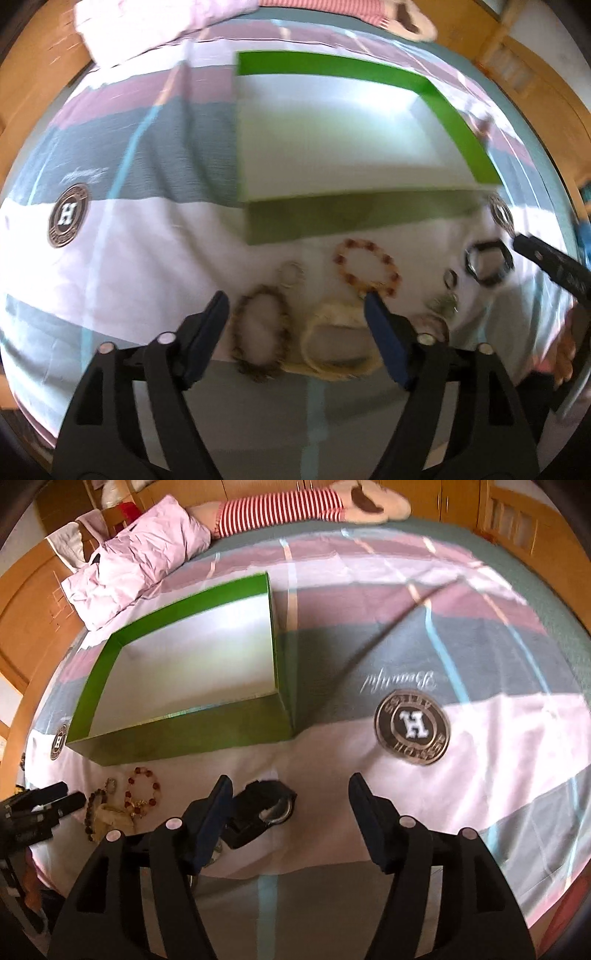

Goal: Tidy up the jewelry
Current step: 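Grasp the black watch with the right gripper while the left gripper approaches the cream-white watch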

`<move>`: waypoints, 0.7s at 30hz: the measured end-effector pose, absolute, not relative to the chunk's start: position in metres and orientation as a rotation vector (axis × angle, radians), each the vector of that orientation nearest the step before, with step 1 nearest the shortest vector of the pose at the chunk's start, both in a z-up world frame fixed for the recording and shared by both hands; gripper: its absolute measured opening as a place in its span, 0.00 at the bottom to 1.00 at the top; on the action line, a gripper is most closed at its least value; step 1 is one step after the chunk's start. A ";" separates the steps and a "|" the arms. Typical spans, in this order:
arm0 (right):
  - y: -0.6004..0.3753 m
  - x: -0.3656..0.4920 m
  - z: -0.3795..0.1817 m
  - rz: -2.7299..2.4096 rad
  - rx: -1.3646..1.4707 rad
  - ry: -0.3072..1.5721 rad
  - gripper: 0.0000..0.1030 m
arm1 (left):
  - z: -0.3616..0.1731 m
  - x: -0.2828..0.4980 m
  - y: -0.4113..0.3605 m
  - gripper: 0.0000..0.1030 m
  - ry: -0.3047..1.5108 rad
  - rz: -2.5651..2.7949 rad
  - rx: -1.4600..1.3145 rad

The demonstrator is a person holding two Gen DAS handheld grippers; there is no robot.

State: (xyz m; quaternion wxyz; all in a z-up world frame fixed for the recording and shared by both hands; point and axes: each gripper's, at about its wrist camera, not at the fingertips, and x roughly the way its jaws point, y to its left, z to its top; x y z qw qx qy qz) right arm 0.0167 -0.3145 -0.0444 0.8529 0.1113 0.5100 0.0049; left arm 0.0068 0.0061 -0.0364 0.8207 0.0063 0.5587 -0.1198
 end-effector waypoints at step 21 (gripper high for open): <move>-0.260 0.018 -0.072 0.167 0.130 1.135 0.17 | -0.073 0.003 -0.034 0.61 1.278 -0.316 0.098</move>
